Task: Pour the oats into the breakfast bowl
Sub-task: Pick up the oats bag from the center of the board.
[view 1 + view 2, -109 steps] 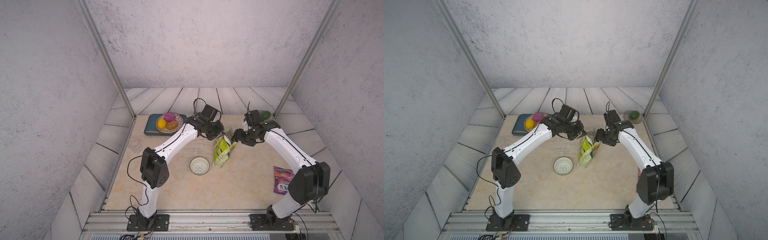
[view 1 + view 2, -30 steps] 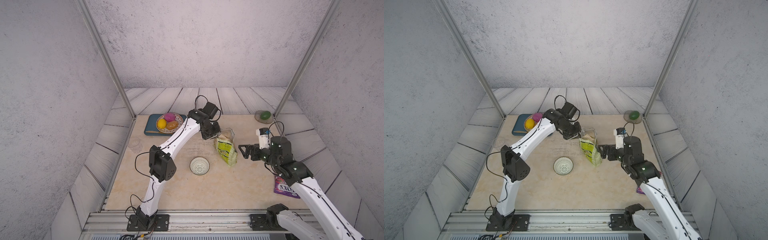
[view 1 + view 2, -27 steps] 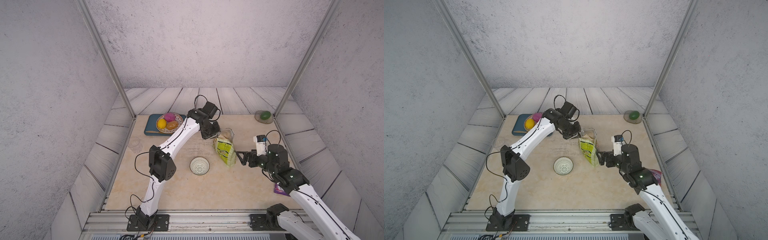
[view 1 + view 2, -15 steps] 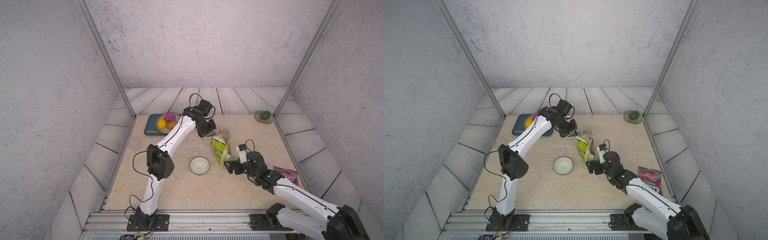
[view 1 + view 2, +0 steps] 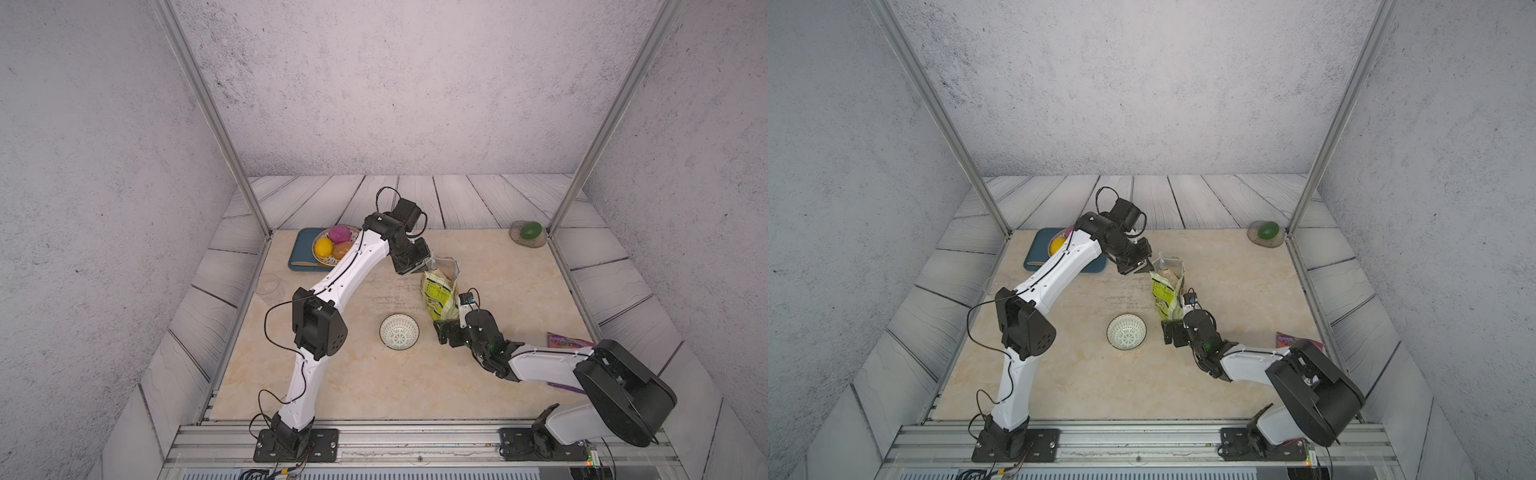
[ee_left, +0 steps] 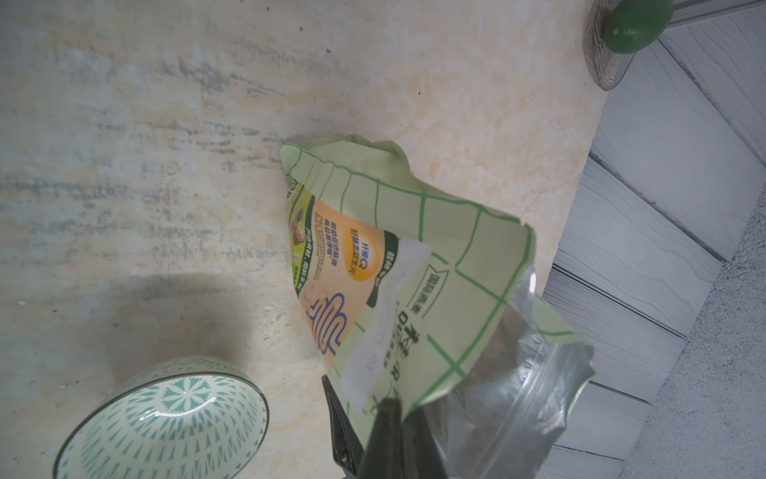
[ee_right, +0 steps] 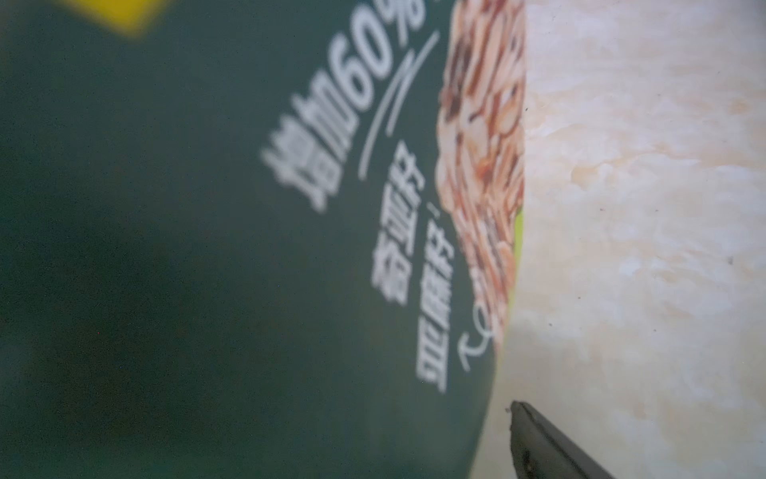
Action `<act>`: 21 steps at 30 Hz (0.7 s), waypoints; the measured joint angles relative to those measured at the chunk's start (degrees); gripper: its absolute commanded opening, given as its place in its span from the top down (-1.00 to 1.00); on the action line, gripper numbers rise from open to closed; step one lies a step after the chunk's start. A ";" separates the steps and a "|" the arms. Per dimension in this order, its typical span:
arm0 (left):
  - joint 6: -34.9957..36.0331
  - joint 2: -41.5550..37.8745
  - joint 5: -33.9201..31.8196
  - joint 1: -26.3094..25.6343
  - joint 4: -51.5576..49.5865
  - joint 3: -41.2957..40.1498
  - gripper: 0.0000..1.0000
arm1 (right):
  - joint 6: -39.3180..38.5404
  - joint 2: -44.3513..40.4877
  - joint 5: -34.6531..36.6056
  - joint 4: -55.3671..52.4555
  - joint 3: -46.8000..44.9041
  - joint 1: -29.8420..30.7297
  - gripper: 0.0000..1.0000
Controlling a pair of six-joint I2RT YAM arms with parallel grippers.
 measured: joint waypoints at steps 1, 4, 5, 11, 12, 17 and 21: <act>0.04 0.00 0.00 0.04 -0.24 0.00 1.00 | -0.15 1.60 1.05 1.97 0.00 0.11 -0.98; 0.20 0.00 0.00 0.20 -1.11 0.00 1.00 | -1.07 5.68 3.26 5.75 0.59 0.24 -0.98; 0.20 0.00 0.02 0.24 -1.40 0.00 1.00 | -1.51 6.97 3.69 6.78 1.07 0.24 -0.98; 0.61 0.00 -0.52 0.42 -3.45 0.00 1.00 | -5.49 12.44 5.66 13.00 3.28 0.35 -0.92; 0.63 0.02 -0.87 0.42 -3.96 0.02 1.00 | -6.12 13.31 6.03 13.60 3.89 0.42 -0.89; 0.72 1.11 -2.43 0.85 -6.58 2.32 1.00 | -8.81 15.58 7.54 17.64 4.63 0.52 -0.59; 1.07 1.49 -2.58 1.64 -7.65 3.37 1.00 | -10.45 15.50 8.28 18.29 4.76 0.61 0.06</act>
